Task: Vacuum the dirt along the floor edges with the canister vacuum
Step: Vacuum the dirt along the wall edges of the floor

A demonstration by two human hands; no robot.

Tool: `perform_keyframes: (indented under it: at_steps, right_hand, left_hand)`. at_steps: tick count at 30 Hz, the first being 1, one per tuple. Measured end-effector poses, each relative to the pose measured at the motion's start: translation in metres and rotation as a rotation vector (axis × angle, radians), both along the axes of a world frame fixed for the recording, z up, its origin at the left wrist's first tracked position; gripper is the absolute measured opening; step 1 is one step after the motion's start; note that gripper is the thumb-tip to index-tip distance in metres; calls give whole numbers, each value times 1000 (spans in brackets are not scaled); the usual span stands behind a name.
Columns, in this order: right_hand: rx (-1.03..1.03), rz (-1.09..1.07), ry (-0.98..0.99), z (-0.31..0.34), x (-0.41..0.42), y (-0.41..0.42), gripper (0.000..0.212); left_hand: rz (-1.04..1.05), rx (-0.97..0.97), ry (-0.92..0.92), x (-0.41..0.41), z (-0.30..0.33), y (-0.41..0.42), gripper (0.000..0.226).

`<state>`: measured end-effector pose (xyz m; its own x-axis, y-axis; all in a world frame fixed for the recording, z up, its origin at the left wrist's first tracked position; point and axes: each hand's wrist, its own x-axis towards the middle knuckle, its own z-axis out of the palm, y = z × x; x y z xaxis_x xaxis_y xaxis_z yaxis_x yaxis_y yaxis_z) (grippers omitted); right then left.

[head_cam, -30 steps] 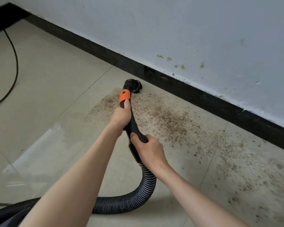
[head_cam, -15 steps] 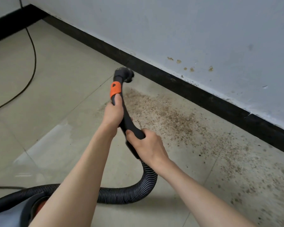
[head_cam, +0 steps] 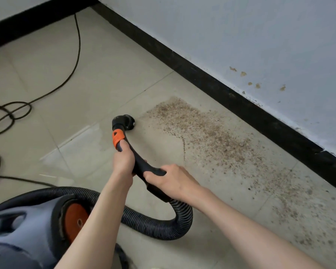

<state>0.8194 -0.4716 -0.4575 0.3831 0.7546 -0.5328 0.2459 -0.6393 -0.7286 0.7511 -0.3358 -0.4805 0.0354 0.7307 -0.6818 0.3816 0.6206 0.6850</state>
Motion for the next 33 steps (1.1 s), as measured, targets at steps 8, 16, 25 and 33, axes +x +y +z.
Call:
perform_keyframes:
  at_steps: [8,16,25,33]
  right_hand:
    - [-7,-77,-22,-4,7,-1,49]
    - [7,-215,-28,-8,31,5,52]
    - [49,-385,-12,-20,62,12,55]
    - [67,-480,26,-17,71,21,64]
  left_hand:
    - [-94,-10,-41,24,0,4,36]
    - [-249,-8,-36,71,2,14,45]
    - [-412,26,-43,124,8,17,54]
    - [-503,46,-26,144,13,22,55]
